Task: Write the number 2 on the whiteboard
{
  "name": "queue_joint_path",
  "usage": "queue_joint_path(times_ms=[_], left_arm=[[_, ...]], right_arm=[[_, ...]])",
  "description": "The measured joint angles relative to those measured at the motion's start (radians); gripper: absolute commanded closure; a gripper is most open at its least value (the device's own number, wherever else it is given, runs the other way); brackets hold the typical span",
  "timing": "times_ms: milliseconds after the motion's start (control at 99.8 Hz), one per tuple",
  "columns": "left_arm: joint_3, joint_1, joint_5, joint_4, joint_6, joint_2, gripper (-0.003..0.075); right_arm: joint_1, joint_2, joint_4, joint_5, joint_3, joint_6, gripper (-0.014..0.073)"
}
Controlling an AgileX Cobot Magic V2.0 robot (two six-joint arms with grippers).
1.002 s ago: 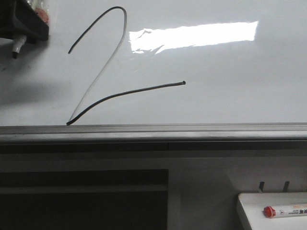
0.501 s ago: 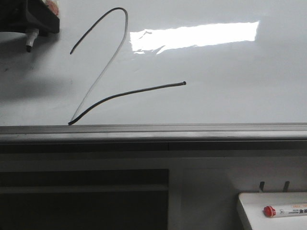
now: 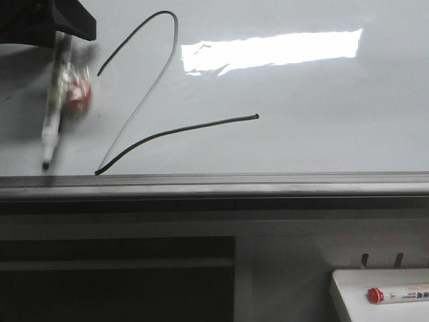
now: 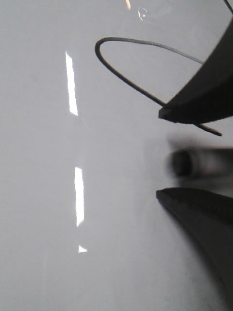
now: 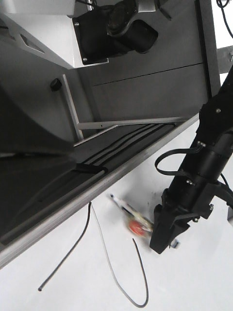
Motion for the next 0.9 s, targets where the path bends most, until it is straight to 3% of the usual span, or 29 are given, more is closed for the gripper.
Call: queue_joint_path(times_ms=[180, 541, 731, 822, 902], left_arm=[[-0.002, 0.0, -0.013, 0.0, 0.0, 0.0, 0.022], [-0.004, 0.007, 0.025, 0.069, 0.0, -0.104, 0.0223], [-0.011, 0.008, 0.053, 0.182, 0.0, -0.349, 0.0291], [-0.014, 0.008, 0.12, 0.248, 0.0, -0.482, 0.0386], [-0.016, 0.008, 0.264, 0.271, 0.0, -0.593, 0.0503]], right_arm=[[0.0, 0.0, 0.0, 0.0, 0.0, 0.0, 0.066], [0.0, 0.0, 0.0, 0.0, 0.0, 0.0, 0.066], [0.0, 0.0, 0.0, -0.021, 0.0, 0.0, 0.066], [0.0, 0.0, 0.0, -0.041, 0.0, 0.0, 0.066], [0.0, 0.0, 0.0, -0.043, 0.002, 0.0, 0.0659]])
